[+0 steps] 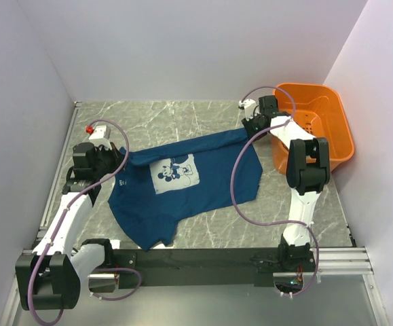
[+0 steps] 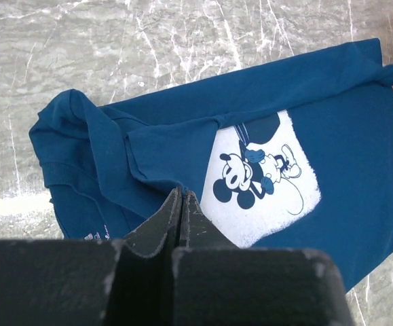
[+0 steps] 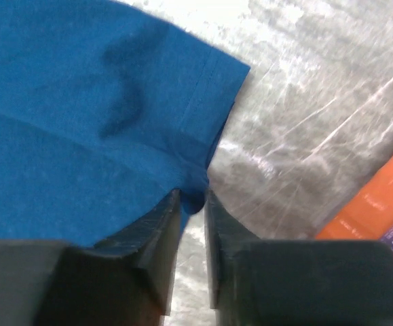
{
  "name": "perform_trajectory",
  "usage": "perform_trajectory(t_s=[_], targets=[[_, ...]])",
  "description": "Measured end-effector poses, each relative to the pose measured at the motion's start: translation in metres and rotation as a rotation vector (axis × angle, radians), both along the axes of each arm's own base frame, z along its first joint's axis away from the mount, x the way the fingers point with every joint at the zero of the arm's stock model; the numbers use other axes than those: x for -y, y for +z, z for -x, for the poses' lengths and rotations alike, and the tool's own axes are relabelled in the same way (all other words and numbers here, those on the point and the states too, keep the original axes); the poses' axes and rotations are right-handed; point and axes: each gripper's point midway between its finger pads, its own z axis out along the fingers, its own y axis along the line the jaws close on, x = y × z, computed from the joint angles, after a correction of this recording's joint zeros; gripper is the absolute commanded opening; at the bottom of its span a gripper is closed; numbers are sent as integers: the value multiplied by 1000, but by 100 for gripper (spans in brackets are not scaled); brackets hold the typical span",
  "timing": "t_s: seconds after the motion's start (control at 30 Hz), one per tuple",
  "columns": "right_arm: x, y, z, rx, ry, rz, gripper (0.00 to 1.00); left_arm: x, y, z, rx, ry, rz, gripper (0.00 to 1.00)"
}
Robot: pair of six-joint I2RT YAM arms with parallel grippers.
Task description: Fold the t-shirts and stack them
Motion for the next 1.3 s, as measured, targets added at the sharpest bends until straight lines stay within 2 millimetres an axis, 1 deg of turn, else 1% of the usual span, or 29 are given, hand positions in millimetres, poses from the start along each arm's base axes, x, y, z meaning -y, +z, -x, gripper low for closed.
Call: perform_trajectory(t_s=[0.03, 0.17, 0.3, 0.43, 0.5, 0.63, 0.7, 0.73, 0.77, 0.83, 0.87, 0.93, 1.0, 1.07, 1.17, 1.23, 1.3], targets=[[0, -1, 1, -3, 6, -1, 43, 0, 0, 0, -1, 0, 2, 1], [3, 7, 6, -2, 23, -16, 51, 1, -1, 1, -6, 0, 9, 1], [-1, 31, 10, 31, 54, -45, 52, 2, -2, 2, -17, 0, 13, 4], [-10, 52, 14, 57, 92, -94, 52, 2, -4, 3, -28, 3, 17, 6], [-15, 55, 17, 51, 110, -120, 52, 2, -6, 4, -39, 4, 20, 8], [-22, 52, 27, 6, 127, -160, 52, 3, -15, 10, -91, 4, 29, 9], [-25, 52, 30, -7, 130, -176, 52, 4, -20, 12, -127, 5, 37, 11], [-26, 52, 31, -11, 130, -183, 52, 4, -22, 13, -142, 6, 41, 13], [-27, 52, 32, -15, 131, -190, 52, 4, -24, 14, -160, 9, 45, 20], [-29, 53, 34, -24, 133, -200, 52, 5, -27, 16, -195, 13, 54, 30], [-30, 54, 34, -26, 133, -204, 52, 5, -30, 18, -218, 17, 61, 37], [-31, 56, 34, -25, 135, -210, 52, 6, -33, 20, -263, 25, 71, 48], [-32, 58, 34, -26, 137, -217, 52, 5, -37, 22, -306, 38, 79, 61], [-33, 59, 35, -29, 139, -226, 52, 1, -38, 24, -333, 71, 71, 70], [-36, 62, 36, -35, 147, -241, 52, -5, -34, 22, -326, 115, 68, 71], [-41, 65, 39, -44, 161, -253, 52, -5, -30, 15, -316, 124, 75, 71], [-47, 69, 42, -54, 175, -268, 52, -4, -28, 2, -323, 124, 89, 66]])
